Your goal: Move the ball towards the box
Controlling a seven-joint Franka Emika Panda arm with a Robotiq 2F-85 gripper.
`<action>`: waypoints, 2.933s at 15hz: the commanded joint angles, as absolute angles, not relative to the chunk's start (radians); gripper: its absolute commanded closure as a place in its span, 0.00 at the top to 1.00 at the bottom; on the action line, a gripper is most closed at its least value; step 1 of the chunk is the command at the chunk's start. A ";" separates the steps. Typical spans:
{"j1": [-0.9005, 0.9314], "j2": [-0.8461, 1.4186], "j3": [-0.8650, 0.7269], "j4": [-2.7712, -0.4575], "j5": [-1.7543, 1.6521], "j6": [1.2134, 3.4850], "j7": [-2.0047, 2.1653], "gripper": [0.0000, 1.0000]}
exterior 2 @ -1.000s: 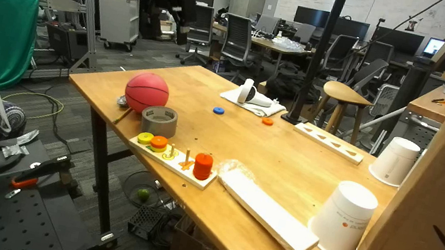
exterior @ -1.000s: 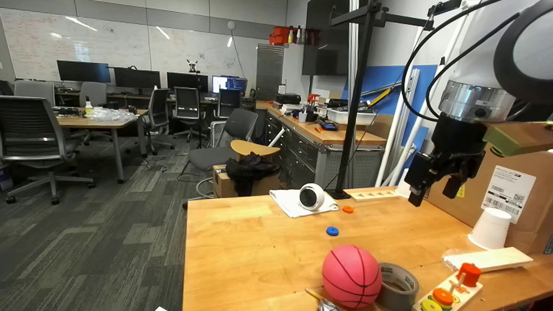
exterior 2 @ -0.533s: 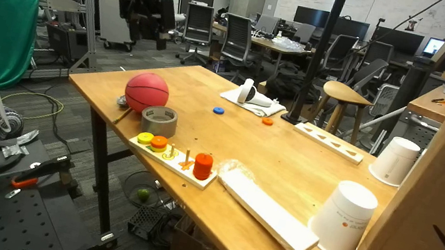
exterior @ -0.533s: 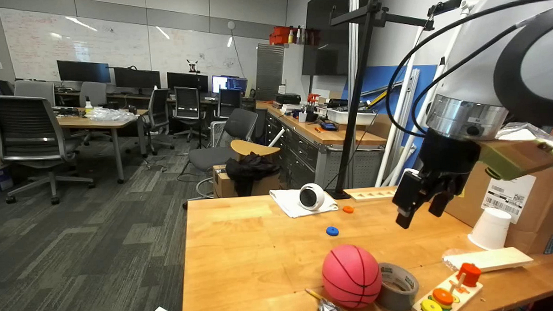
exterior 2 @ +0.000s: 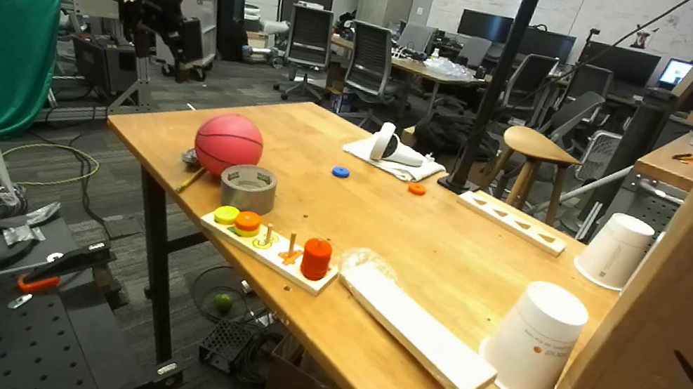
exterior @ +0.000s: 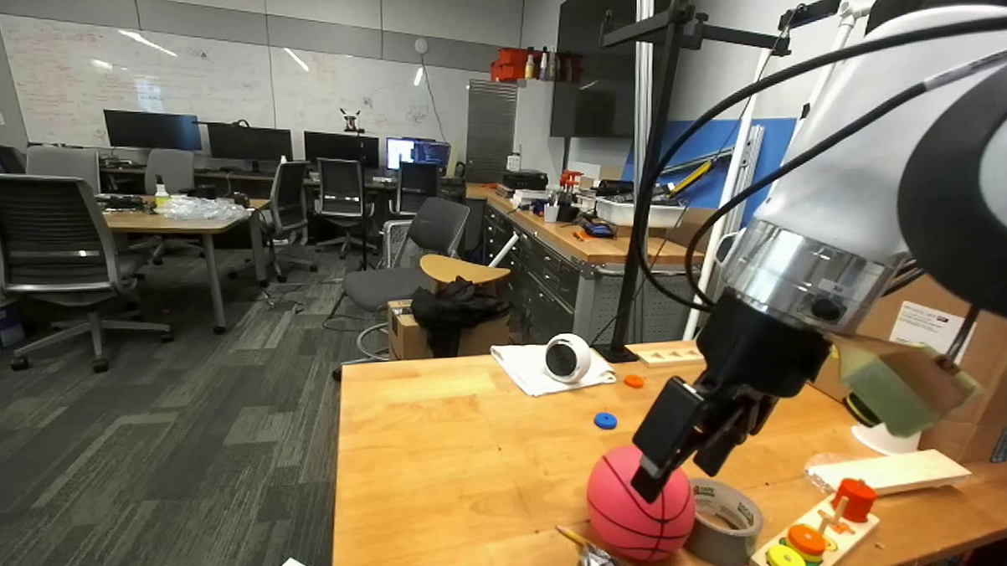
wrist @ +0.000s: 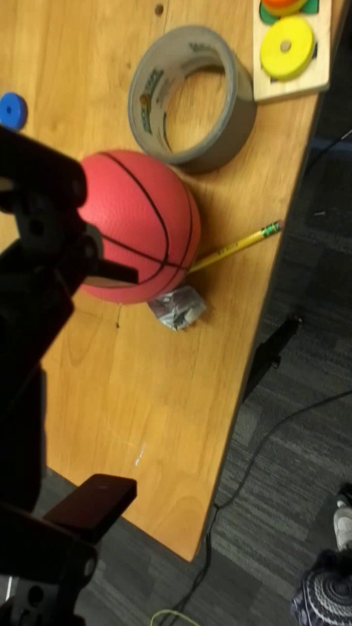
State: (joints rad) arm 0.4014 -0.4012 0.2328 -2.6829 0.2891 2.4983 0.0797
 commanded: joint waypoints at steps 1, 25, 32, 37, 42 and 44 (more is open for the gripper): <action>0.493 -0.293 0.202 -2.668 0.430 2.630 -0.102 1.00; 0.186 -0.381 0.193 -2.543 -0.323 2.400 -0.306 1.00; 0.324 -0.254 0.174 -2.684 0.028 2.565 -0.246 1.00; 0.333 -0.152 0.176 -2.687 0.154 2.630 -0.268 1.00; 0.266 -0.134 0.156 -2.689 0.093 2.576 -0.283 1.00; 0.234 -0.142 0.142 -2.688 0.061 2.537 -0.285 1.00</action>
State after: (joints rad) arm 0.2758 -0.1273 0.1592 -2.6972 0.1072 2.5887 -0.2716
